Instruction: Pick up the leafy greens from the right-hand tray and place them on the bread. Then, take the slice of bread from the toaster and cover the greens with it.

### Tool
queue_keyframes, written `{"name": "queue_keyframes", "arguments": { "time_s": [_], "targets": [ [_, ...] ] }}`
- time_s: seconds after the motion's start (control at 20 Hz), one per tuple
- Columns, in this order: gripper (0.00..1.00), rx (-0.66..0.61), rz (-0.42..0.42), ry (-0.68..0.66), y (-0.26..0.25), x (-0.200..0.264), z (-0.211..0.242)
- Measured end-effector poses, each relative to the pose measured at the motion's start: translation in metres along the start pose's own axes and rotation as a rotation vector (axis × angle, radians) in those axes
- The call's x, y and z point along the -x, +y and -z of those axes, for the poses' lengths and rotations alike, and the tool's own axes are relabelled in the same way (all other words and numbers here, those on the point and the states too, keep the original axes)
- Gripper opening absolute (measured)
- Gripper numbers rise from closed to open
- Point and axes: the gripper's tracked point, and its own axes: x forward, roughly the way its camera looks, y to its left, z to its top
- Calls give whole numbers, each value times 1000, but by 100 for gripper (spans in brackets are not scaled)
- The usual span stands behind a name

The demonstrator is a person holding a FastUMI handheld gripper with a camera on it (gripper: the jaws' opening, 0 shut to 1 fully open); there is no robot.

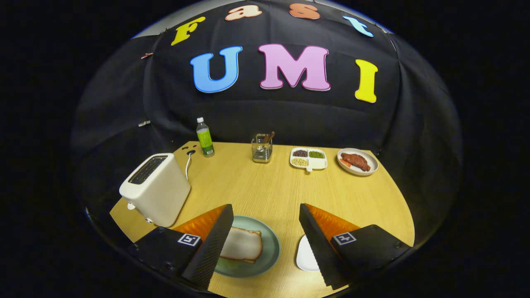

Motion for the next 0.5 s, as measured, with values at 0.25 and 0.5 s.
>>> {"name": "queue_keyframes", "arguments": {
  "time_s": [0.25, 0.5],
  "targets": [
    [99, 92, -1, -157, -2, 47, -66],
    [98, 132, -7, -288, 8, 96, -112]
  ]
}}
